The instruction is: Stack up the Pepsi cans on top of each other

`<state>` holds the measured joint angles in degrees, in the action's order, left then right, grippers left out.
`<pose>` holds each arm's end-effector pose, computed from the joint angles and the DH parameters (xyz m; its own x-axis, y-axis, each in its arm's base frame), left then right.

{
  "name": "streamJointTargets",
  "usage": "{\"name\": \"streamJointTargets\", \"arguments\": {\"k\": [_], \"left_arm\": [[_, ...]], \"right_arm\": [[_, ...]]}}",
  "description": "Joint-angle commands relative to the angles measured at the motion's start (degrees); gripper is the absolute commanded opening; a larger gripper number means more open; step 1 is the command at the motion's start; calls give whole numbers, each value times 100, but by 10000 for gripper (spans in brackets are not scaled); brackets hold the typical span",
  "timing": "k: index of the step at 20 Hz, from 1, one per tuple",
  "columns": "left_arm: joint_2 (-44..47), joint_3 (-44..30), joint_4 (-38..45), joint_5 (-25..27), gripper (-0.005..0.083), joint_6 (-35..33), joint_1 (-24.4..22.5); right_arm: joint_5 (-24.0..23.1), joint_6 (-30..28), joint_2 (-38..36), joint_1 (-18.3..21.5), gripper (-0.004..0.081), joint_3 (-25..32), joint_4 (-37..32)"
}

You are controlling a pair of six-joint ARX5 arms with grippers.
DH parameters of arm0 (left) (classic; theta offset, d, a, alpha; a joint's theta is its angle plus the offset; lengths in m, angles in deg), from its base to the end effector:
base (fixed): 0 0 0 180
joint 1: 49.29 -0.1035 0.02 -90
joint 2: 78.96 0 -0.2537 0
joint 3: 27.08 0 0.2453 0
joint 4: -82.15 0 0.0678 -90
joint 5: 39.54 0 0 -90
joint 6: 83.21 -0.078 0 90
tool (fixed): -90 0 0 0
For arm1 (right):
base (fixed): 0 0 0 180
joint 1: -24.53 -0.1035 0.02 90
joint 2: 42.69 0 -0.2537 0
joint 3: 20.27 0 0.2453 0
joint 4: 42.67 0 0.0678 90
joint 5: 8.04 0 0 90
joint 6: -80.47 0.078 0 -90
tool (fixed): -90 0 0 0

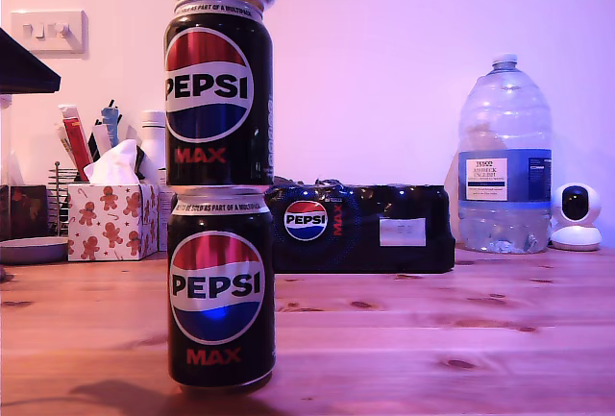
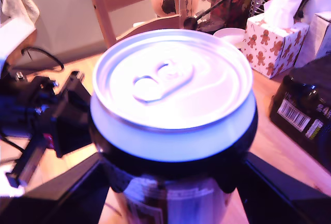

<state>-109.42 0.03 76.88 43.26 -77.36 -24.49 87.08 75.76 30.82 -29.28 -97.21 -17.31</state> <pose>0.1681 -0.0885 0.1960 0.8379 -0.5252 -0.1487 0.5120 0.8506 -0.1195 0.1879 0.2687 0.3071 0.4735 0.7984 -0.3720 -0.8680 0.4948 -0.0430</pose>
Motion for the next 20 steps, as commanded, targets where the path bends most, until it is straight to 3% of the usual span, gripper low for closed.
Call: {"name": "streamJointTargets", "arguments": {"k": [1, 8, 20], "left_arm": [[15, -127, 52, 4, -16, -33, -4], [17, -127, 33, 4, -16, -142, -4], [17, -127, -26, 2, -16, -142, -4]], "right_arm": [[-79, -118, 81, -122, 368, -179, -236], [-463, -131, 164, -129, 368, -179, -186], [-422, 37, 153, -131, 368, -179, 116]]}}
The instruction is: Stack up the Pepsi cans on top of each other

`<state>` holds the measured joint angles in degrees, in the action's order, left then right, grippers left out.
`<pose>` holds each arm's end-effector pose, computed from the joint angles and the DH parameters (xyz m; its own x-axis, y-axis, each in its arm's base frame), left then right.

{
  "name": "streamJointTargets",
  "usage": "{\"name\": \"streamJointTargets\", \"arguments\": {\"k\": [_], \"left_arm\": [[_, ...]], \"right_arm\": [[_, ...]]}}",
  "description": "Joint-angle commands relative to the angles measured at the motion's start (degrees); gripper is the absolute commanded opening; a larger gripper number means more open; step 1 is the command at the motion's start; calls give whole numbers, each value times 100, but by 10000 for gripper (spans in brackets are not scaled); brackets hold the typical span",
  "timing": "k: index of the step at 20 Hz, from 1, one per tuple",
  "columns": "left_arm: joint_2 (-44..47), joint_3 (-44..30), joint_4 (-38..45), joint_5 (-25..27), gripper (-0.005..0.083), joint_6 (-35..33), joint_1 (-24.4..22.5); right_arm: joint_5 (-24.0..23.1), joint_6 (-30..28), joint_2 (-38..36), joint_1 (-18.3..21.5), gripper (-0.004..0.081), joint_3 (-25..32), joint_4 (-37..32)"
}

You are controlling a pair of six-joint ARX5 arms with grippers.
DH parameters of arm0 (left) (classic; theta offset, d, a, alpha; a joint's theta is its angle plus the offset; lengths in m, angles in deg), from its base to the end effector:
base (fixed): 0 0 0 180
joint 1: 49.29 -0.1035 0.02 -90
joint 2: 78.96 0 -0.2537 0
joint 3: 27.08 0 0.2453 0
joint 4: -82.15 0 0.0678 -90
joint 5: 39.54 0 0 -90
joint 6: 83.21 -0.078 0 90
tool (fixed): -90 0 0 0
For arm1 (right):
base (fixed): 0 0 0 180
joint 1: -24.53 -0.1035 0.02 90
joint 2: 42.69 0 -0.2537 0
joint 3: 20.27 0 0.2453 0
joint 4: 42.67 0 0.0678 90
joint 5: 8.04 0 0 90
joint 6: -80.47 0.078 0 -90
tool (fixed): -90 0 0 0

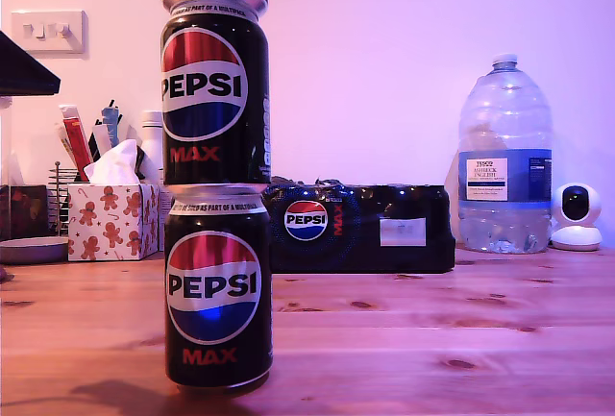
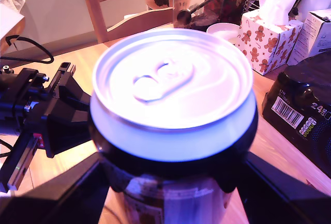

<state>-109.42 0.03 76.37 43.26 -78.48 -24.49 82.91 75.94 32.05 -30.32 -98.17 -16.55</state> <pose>0.1680 -0.0884 0.1947 0.8366 -0.5246 -0.1574 0.5148 0.8513 -0.1012 0.1903 0.2725 0.3049 0.5165 0.7623 -0.3900 -0.8415 0.5362 -0.0663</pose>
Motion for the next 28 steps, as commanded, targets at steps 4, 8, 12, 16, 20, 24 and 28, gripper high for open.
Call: {"name": "streamJointTargets", "arguments": {"k": [4, 8, 12, 16, 20, 24, 28], "left_arm": [[17, -127, 17, -2, -16, -31, -4], [17, -127, -42, 0, -16, -72, -4], [17, -127, -125, 0, -16, -90, -4], [17, -127, -129, -2, -16, -92, -4], [17, -127, -131, -2, -16, -136, -4], [17, -127, -151, -2, -16, -140, -4], [17, -127, -153, -2, -16, -177, -4]], "right_arm": [[-7, 22, 31, -26, 368, -85, 219], [2, 66, 31, -26, 417, -85, 286], [0, 68, 31, -26, 543, -87, 271], [68, 72, 31, -28, 590, -92, 199], [157, 151, 31, -33, 605, -186, 208], [173, 157, 31, -52, 605, -282, 236], [166, 162, 31, -70, 605, -284, 293]]}}
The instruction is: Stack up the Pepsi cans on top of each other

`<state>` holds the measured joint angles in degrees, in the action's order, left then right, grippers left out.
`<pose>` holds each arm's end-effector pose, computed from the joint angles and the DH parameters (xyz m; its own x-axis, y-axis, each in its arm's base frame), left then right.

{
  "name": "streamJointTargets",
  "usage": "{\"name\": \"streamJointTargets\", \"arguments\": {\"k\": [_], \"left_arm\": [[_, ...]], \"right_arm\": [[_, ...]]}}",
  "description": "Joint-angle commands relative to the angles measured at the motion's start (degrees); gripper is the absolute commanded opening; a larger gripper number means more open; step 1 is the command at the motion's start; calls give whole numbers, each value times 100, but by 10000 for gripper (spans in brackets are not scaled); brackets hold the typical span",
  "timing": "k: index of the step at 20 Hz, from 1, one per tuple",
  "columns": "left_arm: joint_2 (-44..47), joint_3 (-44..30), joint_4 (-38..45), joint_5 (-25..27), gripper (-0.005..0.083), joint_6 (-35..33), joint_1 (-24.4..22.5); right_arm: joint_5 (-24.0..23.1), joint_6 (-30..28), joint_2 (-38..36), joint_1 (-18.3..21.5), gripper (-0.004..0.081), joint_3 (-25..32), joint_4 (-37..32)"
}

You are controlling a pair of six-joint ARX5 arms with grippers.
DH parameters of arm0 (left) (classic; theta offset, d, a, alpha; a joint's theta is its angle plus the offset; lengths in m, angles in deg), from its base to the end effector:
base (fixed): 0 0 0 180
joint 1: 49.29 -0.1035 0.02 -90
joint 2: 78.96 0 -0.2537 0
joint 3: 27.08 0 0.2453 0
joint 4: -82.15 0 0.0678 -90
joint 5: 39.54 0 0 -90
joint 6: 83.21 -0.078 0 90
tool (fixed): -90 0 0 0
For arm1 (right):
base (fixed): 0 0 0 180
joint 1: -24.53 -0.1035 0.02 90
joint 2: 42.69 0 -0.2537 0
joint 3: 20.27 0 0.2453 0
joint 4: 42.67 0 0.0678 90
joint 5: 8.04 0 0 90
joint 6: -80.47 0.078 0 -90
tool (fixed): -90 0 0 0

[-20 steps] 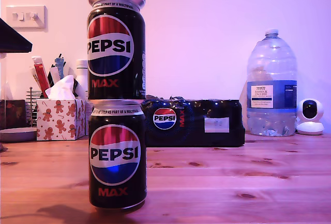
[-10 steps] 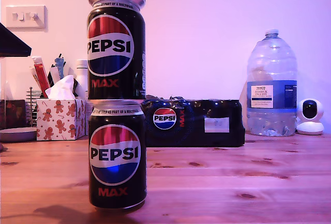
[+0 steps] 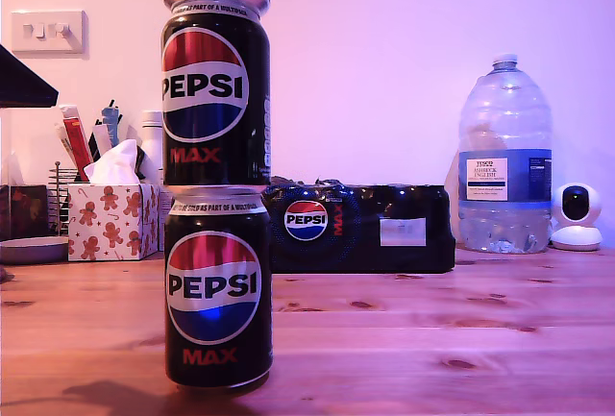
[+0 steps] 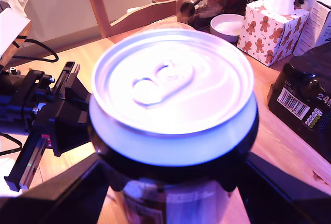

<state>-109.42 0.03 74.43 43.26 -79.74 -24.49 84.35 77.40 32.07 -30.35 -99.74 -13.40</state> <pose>0.1672 -0.0880 0.1899 0.8313 -0.5222 -0.1905 0.5163 0.8523 -0.0834 0.1874 0.2721 0.3078 0.4887 0.7673 -0.4153 -0.8507 0.5248 -0.0314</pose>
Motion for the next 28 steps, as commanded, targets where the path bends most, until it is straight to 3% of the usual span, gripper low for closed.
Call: {"name": "streamJointTargets", "arguments": {"k": [1, 5, 8, 13, 28], "left_arm": [[17, -127, 42, -2, -16, -50, -4], [17, -127, 42, -2, -16, -50, -4], [17, -127, 42, -2, -16, -52, -4], [17, -127, 42, -2, -16, -52, -4], [17, -127, 39, -2, -16, -90, -4]], "right_arm": [[-2, 13, 28, -68, 605, -127, -17], [0, 57, 28, -61, 602, -127, 39], [-46, 479, 28, -61, 605, -127, 66], [-133, 476, 28, -63, 667, -127, 192], [-153, -46, 28, -98, 670, -133, 184]]}}
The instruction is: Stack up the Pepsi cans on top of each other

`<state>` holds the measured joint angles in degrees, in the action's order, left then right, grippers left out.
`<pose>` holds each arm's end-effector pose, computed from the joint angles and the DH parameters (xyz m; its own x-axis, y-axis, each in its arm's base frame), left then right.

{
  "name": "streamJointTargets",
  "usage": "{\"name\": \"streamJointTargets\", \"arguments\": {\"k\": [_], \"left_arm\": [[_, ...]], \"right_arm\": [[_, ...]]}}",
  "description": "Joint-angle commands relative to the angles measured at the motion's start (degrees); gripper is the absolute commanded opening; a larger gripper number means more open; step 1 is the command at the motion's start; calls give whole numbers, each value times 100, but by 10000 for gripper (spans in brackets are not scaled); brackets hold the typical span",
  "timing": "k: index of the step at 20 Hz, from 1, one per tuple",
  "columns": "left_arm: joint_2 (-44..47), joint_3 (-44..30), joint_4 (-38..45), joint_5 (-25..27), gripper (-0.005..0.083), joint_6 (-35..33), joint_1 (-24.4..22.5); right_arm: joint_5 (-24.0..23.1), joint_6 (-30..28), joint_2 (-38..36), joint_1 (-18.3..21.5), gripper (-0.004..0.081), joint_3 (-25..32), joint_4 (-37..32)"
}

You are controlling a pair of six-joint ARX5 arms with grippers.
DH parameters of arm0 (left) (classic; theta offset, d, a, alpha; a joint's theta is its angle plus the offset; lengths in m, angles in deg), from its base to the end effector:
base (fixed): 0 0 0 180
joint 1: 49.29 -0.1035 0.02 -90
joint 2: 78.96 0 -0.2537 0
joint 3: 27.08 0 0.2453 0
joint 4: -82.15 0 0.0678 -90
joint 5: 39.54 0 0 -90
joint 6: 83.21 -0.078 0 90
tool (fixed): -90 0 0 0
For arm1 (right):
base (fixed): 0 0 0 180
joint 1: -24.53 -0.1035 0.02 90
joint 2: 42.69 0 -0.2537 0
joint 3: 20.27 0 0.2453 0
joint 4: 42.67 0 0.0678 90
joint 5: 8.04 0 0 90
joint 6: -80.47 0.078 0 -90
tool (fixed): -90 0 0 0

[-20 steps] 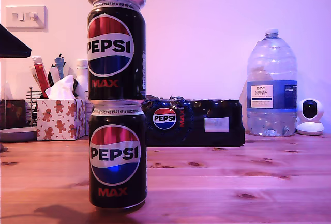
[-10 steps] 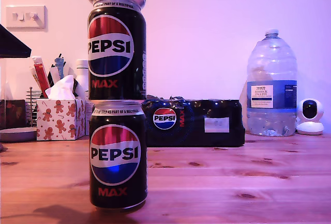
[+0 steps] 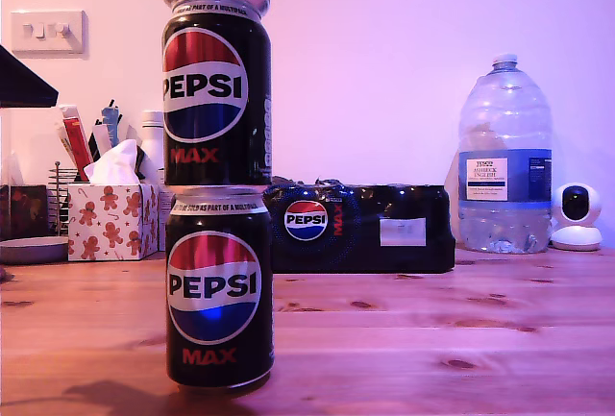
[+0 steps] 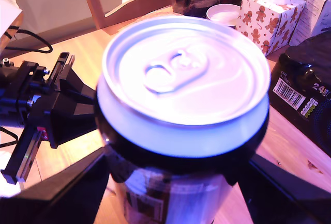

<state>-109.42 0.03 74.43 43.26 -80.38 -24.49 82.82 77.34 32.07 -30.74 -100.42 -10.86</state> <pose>0.1672 -0.0880 0.1899 0.8313 -0.5222 -0.1905 0.5186 0.8520 -0.0725 0.1860 0.2703 0.3065 0.4978 0.7445 -0.4449 -0.8420 0.5378 -0.0422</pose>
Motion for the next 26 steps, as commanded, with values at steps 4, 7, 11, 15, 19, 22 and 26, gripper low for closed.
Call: {"name": "streamJointTargets", "arguments": {"k": [4, 7, 11, 15, 19, 22, 26], "left_arm": [[17, -127, 42, -4, -16, -26, -4], [17, -127, 42, -4, -16, -26, -4], [17, -127, 42, -4, -16, -28, -4], [17, -127, 42, -4, -16, -28, -4], [17, -127, 42, -9, -16, -28, -4], [17, -127, 39, -33, -16, -28, -4], [17, -127, 39, -52, -16, -28, -4]], "right_arm": [[2, -186, 28, -59, 670, -92, -92], [2, -186, 28, -59, 670, -173, -105], [4, -188, 28, -59, 670, -315, -13], [4, -188, 28, -59, 670, -337, -15], [0, -188, 28, -59, 670, -339, -20], [2, -188, 24, -59, 670, -437, 31], [2, -186, -4, -59, 670, -549, 74]]}}
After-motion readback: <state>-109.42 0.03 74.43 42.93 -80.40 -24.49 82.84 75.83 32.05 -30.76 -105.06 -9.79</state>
